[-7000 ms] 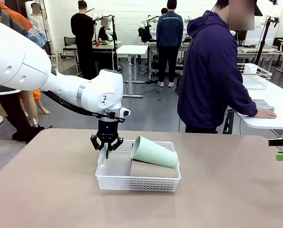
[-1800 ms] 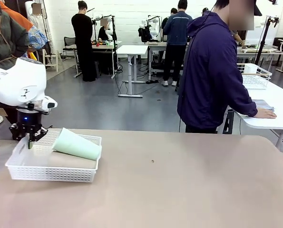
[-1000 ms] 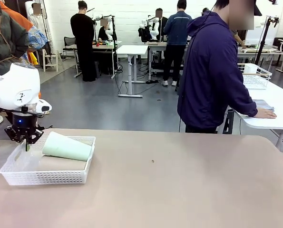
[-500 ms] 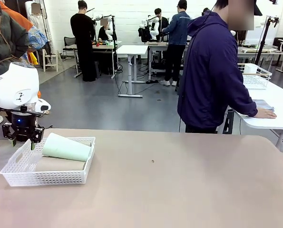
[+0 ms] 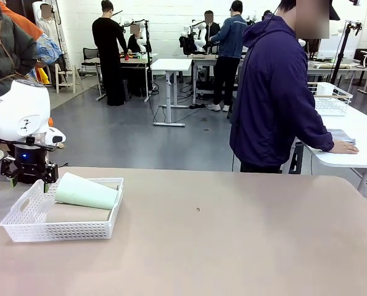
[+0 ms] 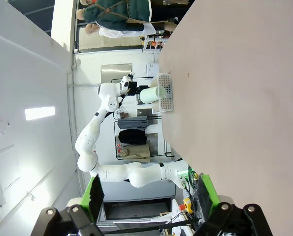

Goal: Clean and organize the cups into the basket.
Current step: Move the Organizing basket back to the left side of the table.

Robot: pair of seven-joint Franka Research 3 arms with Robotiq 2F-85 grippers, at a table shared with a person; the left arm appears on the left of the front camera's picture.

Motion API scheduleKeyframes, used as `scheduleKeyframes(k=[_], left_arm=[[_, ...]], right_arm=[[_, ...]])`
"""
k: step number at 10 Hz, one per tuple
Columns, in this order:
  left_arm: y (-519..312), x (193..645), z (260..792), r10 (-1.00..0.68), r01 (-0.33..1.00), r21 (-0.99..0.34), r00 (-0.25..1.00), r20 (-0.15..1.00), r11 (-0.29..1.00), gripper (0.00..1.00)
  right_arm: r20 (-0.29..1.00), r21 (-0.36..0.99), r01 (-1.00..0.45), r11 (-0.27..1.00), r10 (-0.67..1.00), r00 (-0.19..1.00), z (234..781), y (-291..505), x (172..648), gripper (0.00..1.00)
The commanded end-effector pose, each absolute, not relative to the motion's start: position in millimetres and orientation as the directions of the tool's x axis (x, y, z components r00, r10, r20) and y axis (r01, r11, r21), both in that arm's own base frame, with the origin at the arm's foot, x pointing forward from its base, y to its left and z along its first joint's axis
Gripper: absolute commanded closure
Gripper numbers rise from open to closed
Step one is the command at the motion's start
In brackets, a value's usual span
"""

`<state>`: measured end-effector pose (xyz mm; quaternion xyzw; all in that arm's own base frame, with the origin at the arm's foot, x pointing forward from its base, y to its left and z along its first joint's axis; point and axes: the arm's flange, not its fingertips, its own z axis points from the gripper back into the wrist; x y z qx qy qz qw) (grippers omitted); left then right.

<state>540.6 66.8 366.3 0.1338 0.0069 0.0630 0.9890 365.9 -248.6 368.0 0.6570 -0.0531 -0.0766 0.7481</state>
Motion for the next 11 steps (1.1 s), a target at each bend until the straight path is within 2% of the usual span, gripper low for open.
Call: scheduleKeyframes(k=[1,3,4,5,7,11], left_arm=[[71.3,537.5,370.4,0.106,-0.104,0.281,0.994,0.009,0.954,0.00],[53.6,516.0,398.9,0.117,-0.126,0.235,0.992,0.052,0.964,0.00],[26.1,484.8,432.5,0.094,-0.115,0.196,0.989,0.112,0.974,0.00],[3.7,457.3,462.7,0.117,-0.131,0.097,0.983,0.144,0.987,0.00],[-31.0,403.6,503.1,0.074,-0.074,-0.007,0.977,0.201,0.997,0.00],[-56.5,365.6,521.4,0.066,-0.068,0.007,0.977,0.201,0.998,0.00]], right_arm=[[-0.026,0.991,0.051,0.126,-0.194,0.981,368.2,-248.2,367.9,0.00],[-0.026,0.991,0.051,0.126,-0.194,0.981,368.2,-248.2,367.9,0.00],[-0.026,0.991,0.051,0.126,-0.194,0.981,368.2,-248.2,367.9,0.00],[-0.026,0.991,0.051,0.126,-0.194,0.981,368.2,-248.2,367.9,0.00],[-0.026,0.991,0.051,0.126,-0.194,0.981,368.2,-248.2,367.9,0.00],[-0.026,0.991,0.051,0.126,-0.194,0.981,368.2,-248.2,367.9,0.00]])
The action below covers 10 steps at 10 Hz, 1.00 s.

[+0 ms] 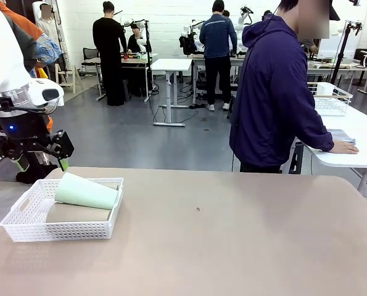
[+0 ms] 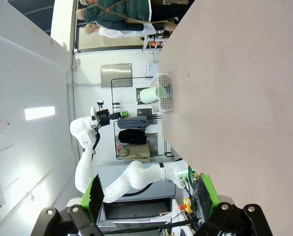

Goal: Clean and organize the cups into the basket.
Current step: Move the Organizing basket back to the left side of the table.

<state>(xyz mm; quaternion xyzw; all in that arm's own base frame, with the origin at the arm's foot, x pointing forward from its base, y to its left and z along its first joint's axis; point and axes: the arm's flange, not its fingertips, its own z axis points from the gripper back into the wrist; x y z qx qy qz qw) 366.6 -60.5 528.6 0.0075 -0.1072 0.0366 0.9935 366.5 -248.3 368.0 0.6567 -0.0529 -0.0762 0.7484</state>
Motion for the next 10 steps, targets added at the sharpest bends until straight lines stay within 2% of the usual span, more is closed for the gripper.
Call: scheduleKeyframes(k=[1,2,3,10], left_arm=[[-58.8,363.7,521.8,0.066,-0.068,0.003,0.983,0.173,0.998,0.00],[-56.6,365.2,518.3,0.077,-0.081,0.021,0.986,0.149,0.996,0.00],[-60.6,364.4,525.4,0.070,-0.074,0.011,0.978,0.199,0.997,0.00],[-60.6,364.4,525.4,0.070,-0.074,0.011,0.978,0.199,0.997,0.00]], right_arm=[[-0.026,0.991,0.051,0.126,-0.194,0.981,368.2,-248.2,367.9,0.00],[-0.026,0.991,0.051,0.126,-0.194,0.981,368.2,-248.2,367.9,0.00],[-0.026,0.991,0.051,0.126,-0.194,0.981,368.2,-248.2,367.9,0.00],[-0.026,0.991,0.051,0.126,-0.194,0.981,368.2,-248.2,367.9,0.00]])
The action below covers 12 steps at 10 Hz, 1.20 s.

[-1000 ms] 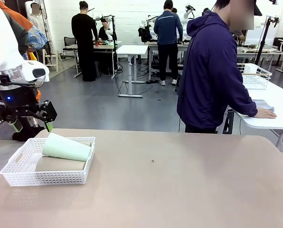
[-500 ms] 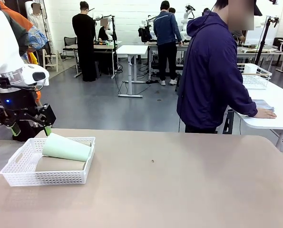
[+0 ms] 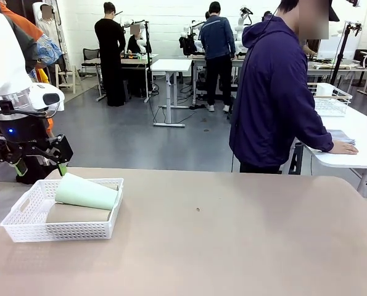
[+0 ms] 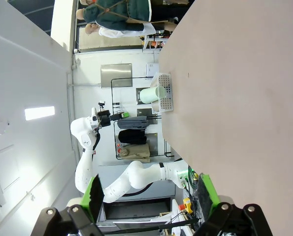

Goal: Clean and organize the cups into the basket.
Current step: Move the Organizing basket back to the left side of the table.

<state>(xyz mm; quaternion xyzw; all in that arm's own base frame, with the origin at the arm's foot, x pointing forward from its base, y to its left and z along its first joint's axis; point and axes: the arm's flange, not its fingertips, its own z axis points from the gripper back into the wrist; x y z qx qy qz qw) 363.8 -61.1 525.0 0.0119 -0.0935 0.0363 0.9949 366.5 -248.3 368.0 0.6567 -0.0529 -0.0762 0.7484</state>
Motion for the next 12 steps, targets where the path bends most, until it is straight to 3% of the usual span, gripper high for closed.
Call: scheduleKeyframes(k=[1,2,3,4,7,10,12], left_arm=[[-61.1,363.8,525.0,0.070,-0.074,0.017,0.980,0.187,0.997,0.00],[-28.2,369.4,535.9,0.053,-0.033,-0.197,0.994,0.100,0.980,0.00],[10.2,360.7,551.1,0.004,0.011,-0.513,1.000,0.030,0.858,0.00],[47.1,364.3,568.5,-0.052,0.057,-0.663,0.998,0.027,0.747,0.00],[154.4,365.1,582.5,-0.050,0.155,-0.799,0.987,0.155,0.581,0.00],[235.6,367.0,552.2,0.020,0.164,-0.889,0.981,0.191,0.428,0.00],[264.1,338.0,523.5,0.141,0.148,-0.904,0.965,0.221,0.400,0.00]], right_arm=[[-0.026,0.991,0.051,0.126,-0.194,0.981,368.2,-248.2,367.9,0.00],[-0.026,0.991,0.051,0.126,-0.194,0.981,368.2,-248.2,367.9,0.00],[-0.026,0.991,0.051,0.126,-0.194,0.981,368.2,-248.2,367.9,0.00],[-0.026,0.991,0.051,0.126,-0.194,0.981,368.2,-248.2,367.9,0.00],[-0.026,0.991,0.051,0.126,-0.194,0.981,368.2,-248.2,367.9,0.00],[-0.026,0.991,0.051,0.126,-0.194,0.981,368.2,-248.2,367.9,0.00],[-0.026,0.991,0.051,0.126,-0.194,0.981,368.2,-248.2,367.9,0.00]])
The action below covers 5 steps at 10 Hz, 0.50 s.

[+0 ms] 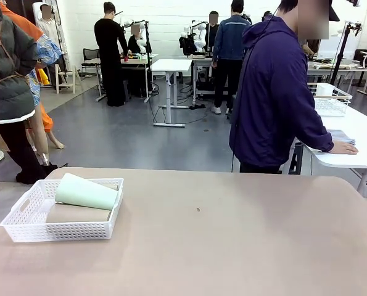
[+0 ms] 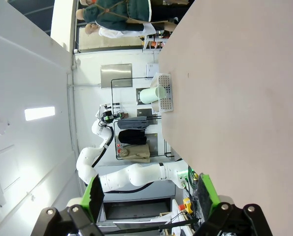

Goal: Clean and organize the cups into the basket.
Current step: Move the Organizing basket back to the left side of the table.

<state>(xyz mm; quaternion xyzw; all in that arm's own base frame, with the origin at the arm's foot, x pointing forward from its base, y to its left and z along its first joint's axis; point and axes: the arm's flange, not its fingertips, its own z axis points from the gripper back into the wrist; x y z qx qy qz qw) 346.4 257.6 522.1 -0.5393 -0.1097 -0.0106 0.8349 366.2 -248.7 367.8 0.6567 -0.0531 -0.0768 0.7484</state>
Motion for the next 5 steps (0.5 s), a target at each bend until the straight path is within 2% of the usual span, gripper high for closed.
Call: scheduleKeyframes(k=[1,5], left_arm=[[275.4,336.3,519.7,0.162,0.138,-0.906,0.962,0.219,0.400,0.00],[288.3,319.9,523.0,0.243,0.120,-0.890,0.938,0.247,0.440,0.00]], right_arm=[[-0.026,0.991,0.051,0.126,-0.194,0.981,368.2,-248.2,367.9,0.00],[-0.026,0.991,0.051,0.126,-0.194,0.981,368.2,-248.2,367.9,0.00]])
